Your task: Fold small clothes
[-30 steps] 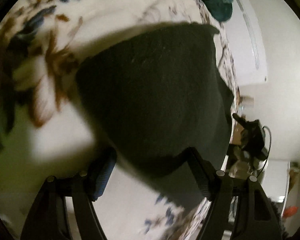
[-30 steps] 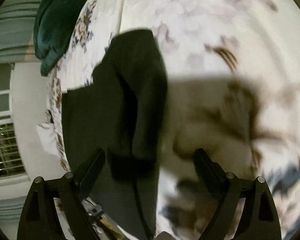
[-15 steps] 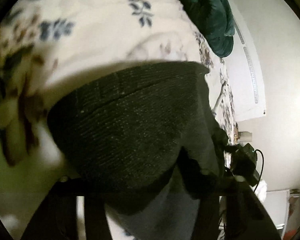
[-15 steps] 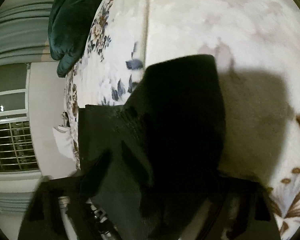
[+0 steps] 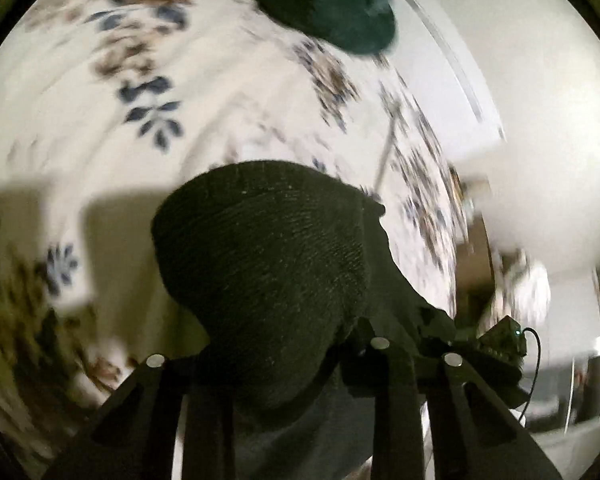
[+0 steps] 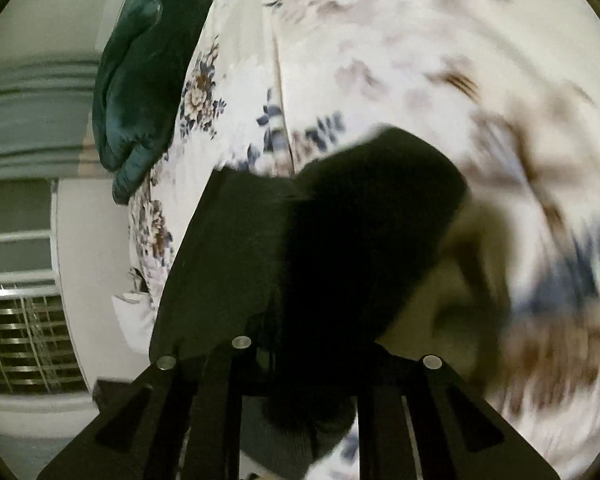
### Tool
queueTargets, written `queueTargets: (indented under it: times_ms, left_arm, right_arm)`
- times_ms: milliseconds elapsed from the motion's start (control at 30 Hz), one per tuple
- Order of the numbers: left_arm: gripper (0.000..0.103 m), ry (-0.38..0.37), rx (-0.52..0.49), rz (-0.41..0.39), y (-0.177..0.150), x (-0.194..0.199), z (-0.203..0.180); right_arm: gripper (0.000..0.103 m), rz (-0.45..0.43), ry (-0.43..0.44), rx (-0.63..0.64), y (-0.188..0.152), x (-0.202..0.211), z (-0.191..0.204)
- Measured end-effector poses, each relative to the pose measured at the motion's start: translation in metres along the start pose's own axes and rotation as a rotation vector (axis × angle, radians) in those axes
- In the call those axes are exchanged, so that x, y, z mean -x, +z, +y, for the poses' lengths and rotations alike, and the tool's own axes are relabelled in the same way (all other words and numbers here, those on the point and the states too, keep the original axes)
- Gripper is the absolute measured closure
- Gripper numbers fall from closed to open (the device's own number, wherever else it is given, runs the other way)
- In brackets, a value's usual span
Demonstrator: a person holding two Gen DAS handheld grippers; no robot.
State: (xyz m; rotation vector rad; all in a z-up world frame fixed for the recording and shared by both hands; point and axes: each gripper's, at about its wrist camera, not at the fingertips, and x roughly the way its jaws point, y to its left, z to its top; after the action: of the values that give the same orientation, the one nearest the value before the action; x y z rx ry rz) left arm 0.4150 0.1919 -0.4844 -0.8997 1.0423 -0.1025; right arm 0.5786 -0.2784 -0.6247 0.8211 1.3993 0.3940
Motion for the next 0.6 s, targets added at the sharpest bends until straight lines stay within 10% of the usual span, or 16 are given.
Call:
queueTargets:
  times_ms: [267, 433, 600]
  left_arm:
    - [0.075, 0.149, -0.249, 0.280, -0.028, -0.035, 0.000]
    - [0.048, 0.238, -0.192, 0.250, -0.033, -0.045, 0.014]
    - [0.045, 0.421, -0.132, 0.146, -0.043, -0.009, 0.004]
  right_arm:
    - [0.088, -0.073, -0.020, -0.221, -0.129, 0.046, -0.042]
    - [0.081, -0.069, -0.088, -0.330, -0.156, 0.033, -0.092]
    - [0.047, -0.015, -0.168, -0.294, -0.150, 0.033, -0.098]
